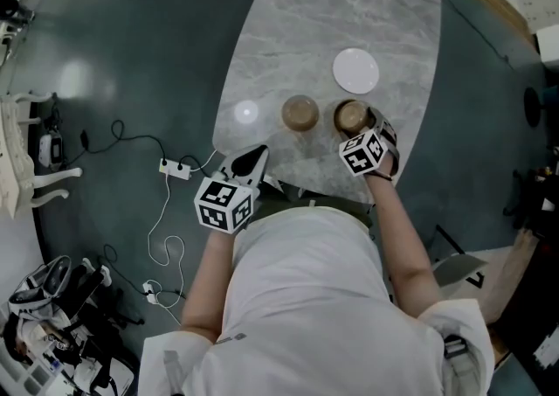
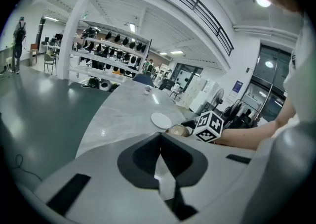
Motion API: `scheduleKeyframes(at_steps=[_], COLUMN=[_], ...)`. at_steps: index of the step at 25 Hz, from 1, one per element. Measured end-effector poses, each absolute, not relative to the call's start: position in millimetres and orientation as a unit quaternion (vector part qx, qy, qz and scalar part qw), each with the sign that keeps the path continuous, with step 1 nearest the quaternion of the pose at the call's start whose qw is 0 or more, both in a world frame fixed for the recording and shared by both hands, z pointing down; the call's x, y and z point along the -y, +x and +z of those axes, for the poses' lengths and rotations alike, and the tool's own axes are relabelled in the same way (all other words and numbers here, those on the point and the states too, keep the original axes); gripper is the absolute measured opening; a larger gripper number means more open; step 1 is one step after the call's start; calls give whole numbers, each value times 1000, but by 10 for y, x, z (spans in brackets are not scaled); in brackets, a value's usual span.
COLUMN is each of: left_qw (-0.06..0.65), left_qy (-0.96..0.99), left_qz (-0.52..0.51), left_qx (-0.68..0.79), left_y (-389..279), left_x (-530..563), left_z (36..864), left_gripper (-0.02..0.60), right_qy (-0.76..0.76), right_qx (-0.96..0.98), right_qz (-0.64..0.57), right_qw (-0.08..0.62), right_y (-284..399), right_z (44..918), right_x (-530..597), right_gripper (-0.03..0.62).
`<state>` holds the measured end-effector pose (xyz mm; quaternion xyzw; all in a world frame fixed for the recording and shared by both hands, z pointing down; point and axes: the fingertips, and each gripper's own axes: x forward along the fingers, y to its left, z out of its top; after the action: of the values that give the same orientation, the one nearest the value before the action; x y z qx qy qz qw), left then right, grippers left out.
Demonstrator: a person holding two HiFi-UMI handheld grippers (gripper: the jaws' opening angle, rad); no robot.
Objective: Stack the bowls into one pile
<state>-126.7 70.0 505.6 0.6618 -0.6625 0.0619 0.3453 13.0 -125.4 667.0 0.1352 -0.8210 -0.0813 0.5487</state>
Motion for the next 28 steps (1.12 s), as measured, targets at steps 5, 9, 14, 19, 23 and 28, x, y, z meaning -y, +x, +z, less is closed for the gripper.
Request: scheduleKeyframes(at_steps=[5, 9, 14, 19, 23, 28], left_qw=[346, 346, 345, 345, 344, 345], left_qy=[662, 662, 663, 664, 664, 665], left_qz=[61, 62, 63, 64, 64, 66], left_qx=[662, 662, 661, 661, 660, 659], left_y=[-1273, -1270, -1275, -1269, -1274, -1275], left_x=[-714, -724, -726, -742, -740, -766], left_z=[5047, 5063, 5055, 5053, 5046, 5050], left_gripper=[2, 2, 2, 2, 3, 2], right_qy=[131, 128, 122, 125, 138, 154], right_qx=[833, 846, 862, 875, 880, 881], right_qz=[-81, -75, -66, -64, -62, -47], right_qw=[532, 512, 487, 463, 451, 444], right_y=[37, -18, -102, -169, -181, -147], right_z=[6604, 6558, 6486, 6398, 6338, 6317], right_x=[1205, 1165, 1107, 1070, 1091, 1126], right_gripper=[445, 456, 462, 460, 457, 448])
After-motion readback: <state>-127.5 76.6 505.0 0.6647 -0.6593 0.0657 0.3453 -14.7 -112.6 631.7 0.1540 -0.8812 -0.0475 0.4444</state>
